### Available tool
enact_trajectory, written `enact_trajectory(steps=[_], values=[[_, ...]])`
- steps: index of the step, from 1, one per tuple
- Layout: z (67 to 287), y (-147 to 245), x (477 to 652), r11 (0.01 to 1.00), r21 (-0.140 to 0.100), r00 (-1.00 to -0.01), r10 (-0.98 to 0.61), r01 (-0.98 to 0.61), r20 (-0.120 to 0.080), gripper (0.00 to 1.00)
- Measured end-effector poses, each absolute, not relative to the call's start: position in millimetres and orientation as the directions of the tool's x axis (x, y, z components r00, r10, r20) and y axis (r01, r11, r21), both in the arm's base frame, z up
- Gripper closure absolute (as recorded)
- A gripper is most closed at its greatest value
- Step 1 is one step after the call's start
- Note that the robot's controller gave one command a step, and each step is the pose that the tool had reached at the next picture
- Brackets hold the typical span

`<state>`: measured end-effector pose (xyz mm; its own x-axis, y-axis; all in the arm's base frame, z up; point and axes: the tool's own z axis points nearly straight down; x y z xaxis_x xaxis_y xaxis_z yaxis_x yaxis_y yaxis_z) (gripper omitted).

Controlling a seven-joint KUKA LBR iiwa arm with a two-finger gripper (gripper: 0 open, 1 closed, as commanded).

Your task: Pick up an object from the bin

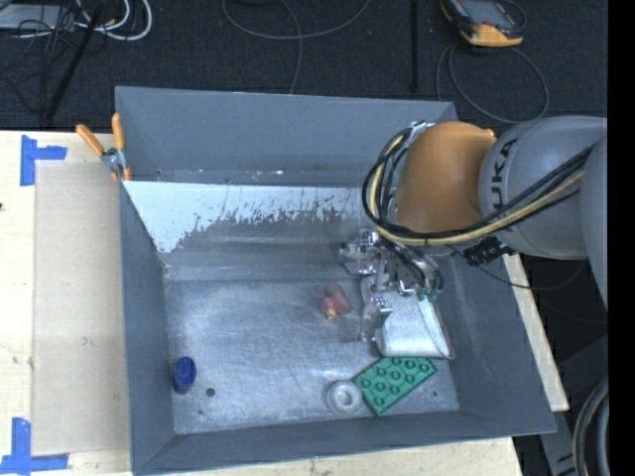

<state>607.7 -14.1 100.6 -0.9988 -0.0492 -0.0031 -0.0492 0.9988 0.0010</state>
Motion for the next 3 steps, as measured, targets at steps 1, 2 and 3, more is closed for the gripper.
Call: enact_trajectory(steps=[1, 2, 3], values=[[99.1, -22.2, 491.4, 0.958, 0.002, -0.958, -0.285, -0.285, 0.003, 0.00], [70.9, -63.9, 509.2, 0.895, 0.004, -0.896, -0.445, -0.445, -0.005, 0.00], [71.4, -62.3, 509.7, 0.895, 0.002, -0.895, -0.446, -0.446, -0.003, 0.00]])
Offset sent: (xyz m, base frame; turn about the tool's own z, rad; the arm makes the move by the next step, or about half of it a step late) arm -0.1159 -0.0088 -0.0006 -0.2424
